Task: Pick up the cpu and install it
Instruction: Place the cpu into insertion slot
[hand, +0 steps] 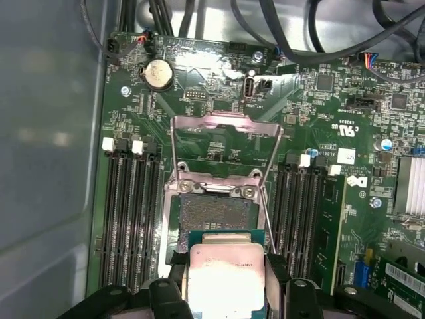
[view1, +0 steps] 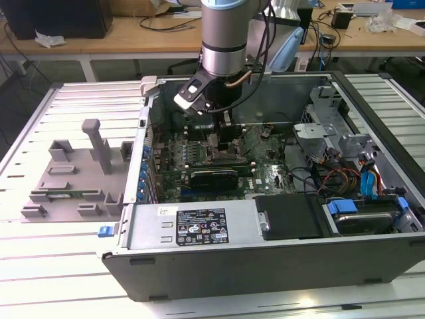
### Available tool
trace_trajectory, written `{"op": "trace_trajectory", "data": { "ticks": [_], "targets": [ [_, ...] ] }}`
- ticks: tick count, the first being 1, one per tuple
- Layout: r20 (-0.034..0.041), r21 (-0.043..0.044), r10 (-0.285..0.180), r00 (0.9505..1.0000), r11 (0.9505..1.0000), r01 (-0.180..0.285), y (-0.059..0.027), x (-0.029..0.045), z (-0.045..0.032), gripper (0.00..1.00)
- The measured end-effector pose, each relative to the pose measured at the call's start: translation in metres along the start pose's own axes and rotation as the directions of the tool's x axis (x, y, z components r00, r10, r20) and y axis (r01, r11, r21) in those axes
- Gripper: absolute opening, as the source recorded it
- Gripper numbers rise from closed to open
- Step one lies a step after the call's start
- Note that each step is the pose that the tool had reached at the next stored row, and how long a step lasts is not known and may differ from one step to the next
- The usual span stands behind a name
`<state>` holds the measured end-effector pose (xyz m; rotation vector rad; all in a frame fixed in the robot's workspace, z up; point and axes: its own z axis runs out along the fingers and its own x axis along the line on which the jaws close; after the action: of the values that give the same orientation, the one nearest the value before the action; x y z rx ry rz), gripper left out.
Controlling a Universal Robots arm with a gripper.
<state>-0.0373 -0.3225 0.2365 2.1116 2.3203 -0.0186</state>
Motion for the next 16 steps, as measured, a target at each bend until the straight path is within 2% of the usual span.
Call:
{"op": "trace_trajectory", "data": {
  "ticks": [2, 4, 9, 10, 11, 12, 13, 14, 15, 16],
  "targets": [
    [0.0071, 0.0006, 0.002, 1.0000, 1.0000, -0.002, 0.0000, 0.0000, 0.0006, 0.54],
    [0.0112, 0.0011, 0.005, 0.9999, 1.0000, -0.005, 0.0001, 0.0001, 0.0031, 0.54],
    [0.0140, 0.0017, 0.039, 0.9991, 0.9992, -0.039, 0.0075, -0.0006, 0.0082, 0.54],
    [0.0176, 0.0021, 0.064, 0.9978, 0.9980, -0.064, 0.0078, -0.0006, 0.0100, 0.54],
    [0.0245, 0.0021, 0.083, 0.9963, 0.9966, -0.083, 0.0080, -0.0005, 0.0117, 0.54],
    [0.0259, 0.0012, 0.084, 0.9961, 0.9965, -0.084, 0.0080, -0.0005, 0.0124, 0.54],
    [0.0259, -0.0044, 0.085, 0.9961, 0.9964, -0.085, 0.0079, -0.0005, 0.0137, 0.54],
    [0.0264, -0.0153, 0.085, 0.9960, 0.9963, -0.085, 0.0079, -0.0005, 0.0144, 0.54],
    [0.0259, -0.0322, 0.084, 0.9961, 0.9960, -0.084, 0.0080, 0.0000, 0.0163, 0.54],
    [0.0261, -0.0346, 0.084, 0.9962, 0.9960, -0.083, 0.0081, 0.0005, 0.0180, 0.54]
  ]
}}
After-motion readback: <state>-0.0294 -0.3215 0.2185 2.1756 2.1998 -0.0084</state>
